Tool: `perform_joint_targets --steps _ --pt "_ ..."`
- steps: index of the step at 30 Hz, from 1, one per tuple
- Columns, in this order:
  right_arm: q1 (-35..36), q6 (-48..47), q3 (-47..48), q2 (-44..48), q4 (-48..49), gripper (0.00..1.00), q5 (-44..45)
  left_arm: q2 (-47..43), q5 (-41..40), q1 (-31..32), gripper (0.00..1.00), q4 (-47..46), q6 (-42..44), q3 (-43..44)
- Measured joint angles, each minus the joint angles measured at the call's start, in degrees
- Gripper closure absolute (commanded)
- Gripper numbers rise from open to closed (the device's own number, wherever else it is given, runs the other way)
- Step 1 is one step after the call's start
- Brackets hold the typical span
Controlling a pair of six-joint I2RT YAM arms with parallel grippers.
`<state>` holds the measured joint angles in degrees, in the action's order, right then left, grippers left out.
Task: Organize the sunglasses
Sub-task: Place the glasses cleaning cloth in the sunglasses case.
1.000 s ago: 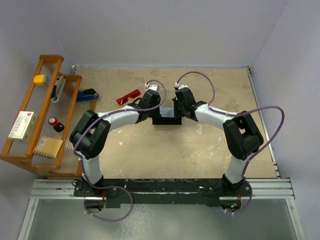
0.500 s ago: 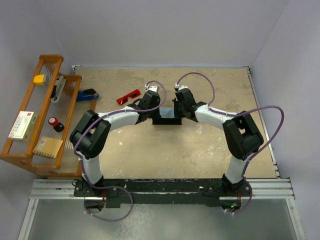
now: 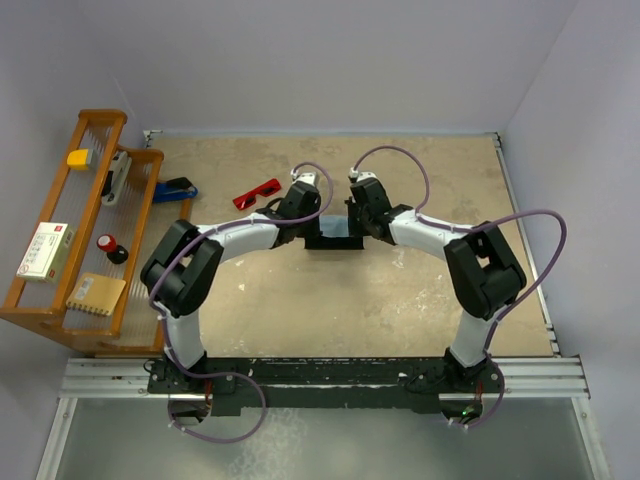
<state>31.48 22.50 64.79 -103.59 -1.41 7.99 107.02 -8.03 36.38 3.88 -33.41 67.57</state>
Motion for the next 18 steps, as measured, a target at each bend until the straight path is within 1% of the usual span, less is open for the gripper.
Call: perform_joint_targets --steps 10,18 --pt "-0.13 0.00 0.00 -2.95 0.46 1.00 0.42 0.79 0.26 0.00 1.00 0.00 0.00 0.00" --pt "-0.61 0.00 0.00 -3.08 0.59 1.00 0.44 0.87 0.39 0.00 1.00 -0.07 0.00 0.00"
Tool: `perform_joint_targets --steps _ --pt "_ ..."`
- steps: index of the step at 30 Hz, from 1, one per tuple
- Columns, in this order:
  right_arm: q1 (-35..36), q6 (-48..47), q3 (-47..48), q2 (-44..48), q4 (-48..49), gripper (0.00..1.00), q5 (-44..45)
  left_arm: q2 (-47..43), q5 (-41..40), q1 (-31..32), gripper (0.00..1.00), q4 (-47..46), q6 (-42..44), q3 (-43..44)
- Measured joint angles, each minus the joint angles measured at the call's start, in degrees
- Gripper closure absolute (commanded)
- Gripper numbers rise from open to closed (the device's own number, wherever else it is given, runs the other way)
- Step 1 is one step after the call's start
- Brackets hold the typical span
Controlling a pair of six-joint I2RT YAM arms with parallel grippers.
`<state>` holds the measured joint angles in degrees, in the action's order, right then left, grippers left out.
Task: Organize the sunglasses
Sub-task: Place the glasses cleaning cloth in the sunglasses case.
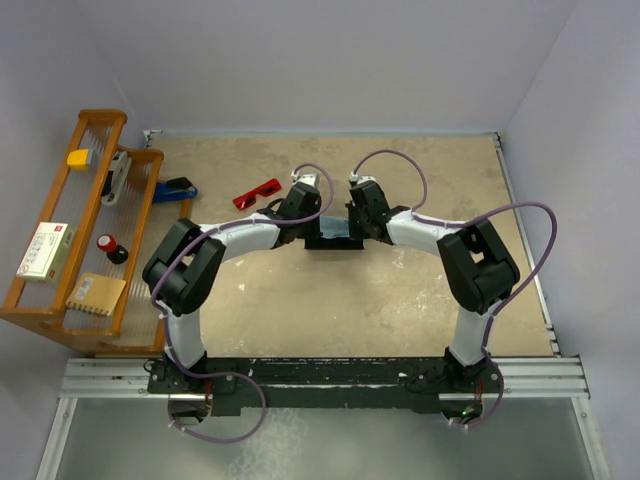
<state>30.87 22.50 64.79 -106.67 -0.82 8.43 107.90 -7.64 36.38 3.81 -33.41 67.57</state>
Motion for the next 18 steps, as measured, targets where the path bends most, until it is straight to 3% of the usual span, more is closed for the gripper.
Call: perform_joint_targets --steps 18 --pt "-0.15 -0.13 0.00 0.00 -0.07 1.00 1.07 1.46 0.98 0.00 1.00 -1.40 -0.46 0.00"
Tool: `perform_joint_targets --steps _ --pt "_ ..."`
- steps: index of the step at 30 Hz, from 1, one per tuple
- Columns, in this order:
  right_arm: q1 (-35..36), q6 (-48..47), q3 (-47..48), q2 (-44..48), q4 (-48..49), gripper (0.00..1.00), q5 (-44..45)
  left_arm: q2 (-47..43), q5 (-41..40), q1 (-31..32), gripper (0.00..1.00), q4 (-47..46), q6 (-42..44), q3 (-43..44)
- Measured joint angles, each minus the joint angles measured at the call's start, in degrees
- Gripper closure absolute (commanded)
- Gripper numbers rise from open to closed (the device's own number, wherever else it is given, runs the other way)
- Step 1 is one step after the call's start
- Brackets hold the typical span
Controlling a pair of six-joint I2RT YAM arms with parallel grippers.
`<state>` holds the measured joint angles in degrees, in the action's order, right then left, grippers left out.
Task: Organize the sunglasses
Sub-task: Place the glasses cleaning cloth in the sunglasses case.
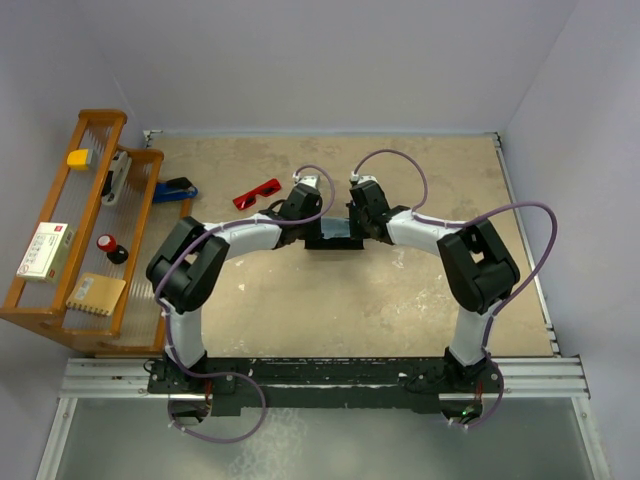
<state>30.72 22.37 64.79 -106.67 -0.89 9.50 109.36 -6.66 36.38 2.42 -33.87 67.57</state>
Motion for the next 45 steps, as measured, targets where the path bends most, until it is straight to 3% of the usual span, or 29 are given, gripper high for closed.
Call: perform_joint_targets --steps 45 --pt "0.00 -0.11 1.95 -2.56 -0.07 1.00 -0.02 2.60 0.50 -1.77 1.00 -1.33 -0.02 0.02"
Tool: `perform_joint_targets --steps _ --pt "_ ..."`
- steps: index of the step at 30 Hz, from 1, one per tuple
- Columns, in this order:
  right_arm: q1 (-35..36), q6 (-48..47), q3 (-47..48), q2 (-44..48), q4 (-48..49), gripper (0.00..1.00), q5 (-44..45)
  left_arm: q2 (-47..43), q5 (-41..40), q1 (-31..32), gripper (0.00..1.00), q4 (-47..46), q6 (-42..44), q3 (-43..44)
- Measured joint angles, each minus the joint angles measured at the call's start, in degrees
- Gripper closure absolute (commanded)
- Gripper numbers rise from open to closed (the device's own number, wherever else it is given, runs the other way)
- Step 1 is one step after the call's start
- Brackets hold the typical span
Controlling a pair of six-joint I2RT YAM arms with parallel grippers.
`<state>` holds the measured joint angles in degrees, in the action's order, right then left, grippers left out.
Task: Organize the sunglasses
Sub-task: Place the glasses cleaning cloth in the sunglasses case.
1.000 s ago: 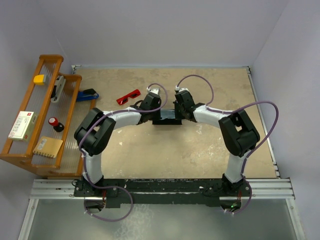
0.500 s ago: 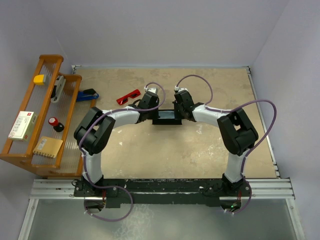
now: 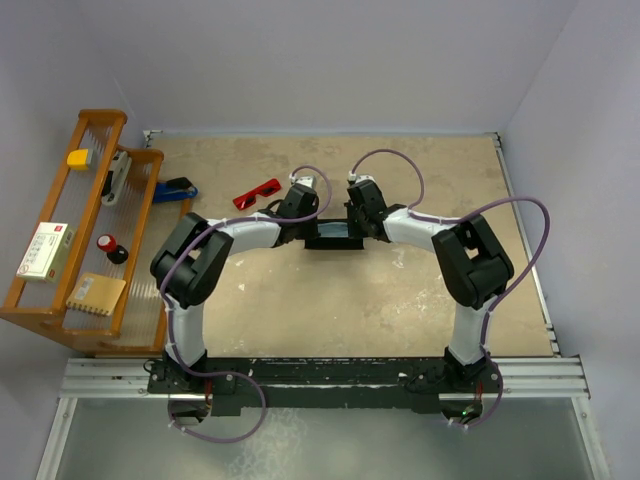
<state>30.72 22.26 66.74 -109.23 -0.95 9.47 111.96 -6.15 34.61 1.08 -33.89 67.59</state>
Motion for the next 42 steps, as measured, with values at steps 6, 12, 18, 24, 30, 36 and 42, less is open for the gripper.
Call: perform_joint_targets --steps 6,12,18,24,30,36,42 --pt "0.00 0.00 0.00 0.00 0.00 1.00 0.00 0.52 0.02 -0.02 1.00 -0.20 0.00 0.57" --pt "0.00 0.00 0.00 0.00 0.00 1.00 0.00 1.01 0.13 -0.07 1.00 -0.09 -0.02 1.36" --pt "0.00 0.02 0.00 0.00 0.00 1.00 0.02 1.11 0.20 -0.07 1.00 -0.04 0.00 1.49" --pt "0.00 0.00 0.00 0.00 0.02 0.96 0.04 1.09 0.13 -0.07 0.97 0.20 0.00 1.53" --pt "0.00 0.00 0.00 0.00 0.07 0.85 0.22 0.57 -0.48 -0.07 0.92 1.49 0.04 1.53" --pt "0.00 -0.22 0.00 0.24 0.39 0.79 0.46 -0.72 -1.62 -0.07 0.87 3.74 0.04 1.53" --pt "0.00 -0.46 0.00 1.29 0.59 0.77 0.42 -2.80 -1.75 -0.04 0.84 4.33 0.09 1.53"
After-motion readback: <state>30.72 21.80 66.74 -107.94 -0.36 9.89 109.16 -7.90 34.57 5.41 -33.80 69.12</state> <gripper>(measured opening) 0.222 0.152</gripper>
